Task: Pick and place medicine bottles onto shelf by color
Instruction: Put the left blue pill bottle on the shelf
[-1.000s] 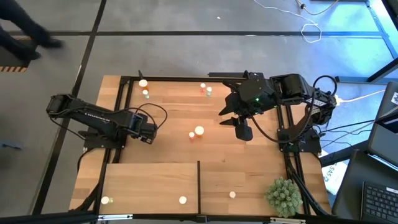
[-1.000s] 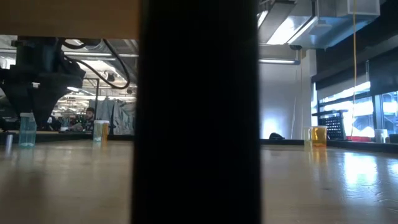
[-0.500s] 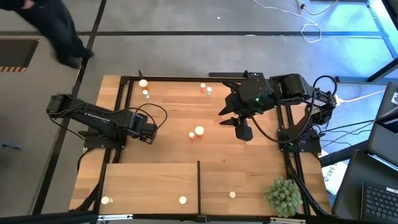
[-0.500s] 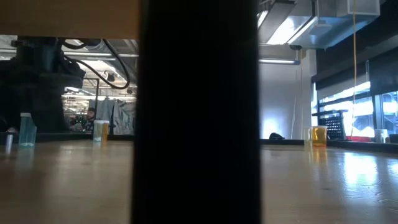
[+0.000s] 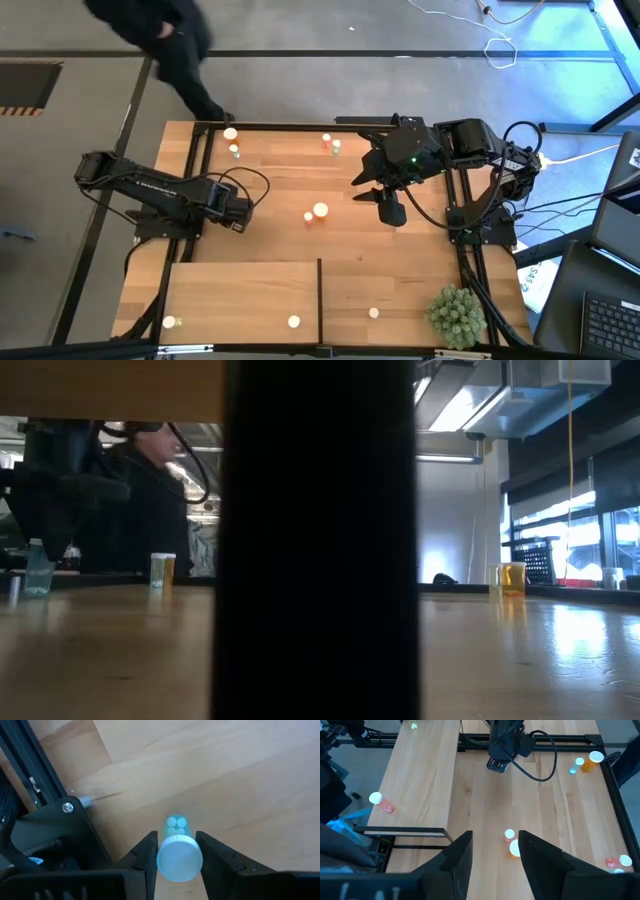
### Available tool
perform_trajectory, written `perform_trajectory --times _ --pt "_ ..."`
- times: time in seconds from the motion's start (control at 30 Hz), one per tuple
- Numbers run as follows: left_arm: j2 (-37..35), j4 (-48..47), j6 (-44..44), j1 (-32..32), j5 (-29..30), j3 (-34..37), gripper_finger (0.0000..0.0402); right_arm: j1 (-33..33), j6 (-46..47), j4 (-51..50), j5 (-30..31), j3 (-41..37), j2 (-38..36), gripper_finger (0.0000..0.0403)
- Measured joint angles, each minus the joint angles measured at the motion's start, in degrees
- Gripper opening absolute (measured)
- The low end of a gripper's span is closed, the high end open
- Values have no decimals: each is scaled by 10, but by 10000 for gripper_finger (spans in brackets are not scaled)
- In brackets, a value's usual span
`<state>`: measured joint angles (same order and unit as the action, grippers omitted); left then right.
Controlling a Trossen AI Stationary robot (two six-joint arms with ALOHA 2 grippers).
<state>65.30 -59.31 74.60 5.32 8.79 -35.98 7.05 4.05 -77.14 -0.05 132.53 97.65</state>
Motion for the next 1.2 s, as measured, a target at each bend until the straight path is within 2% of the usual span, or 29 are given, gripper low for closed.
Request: perform_trajectory --times 0.27,0.5,0.63,0.83,1.2 --pt "0 -9 -47 3 -17 -69 108 0 0 0 0 0 0 160" --pt "0 -79 -98 34 -23 -206 108 0 0 0 0 0 0 160" --pt "0 -119 -126 64 -23 -298 107 0 0 0 0 0 0 160" --pt "0 -123 -179 120 -23 -399 107 0 0 11 0 0 0 160" --pt "63 -123 -192 246 -38 -474 107 0 0 41 0 0 0 160"
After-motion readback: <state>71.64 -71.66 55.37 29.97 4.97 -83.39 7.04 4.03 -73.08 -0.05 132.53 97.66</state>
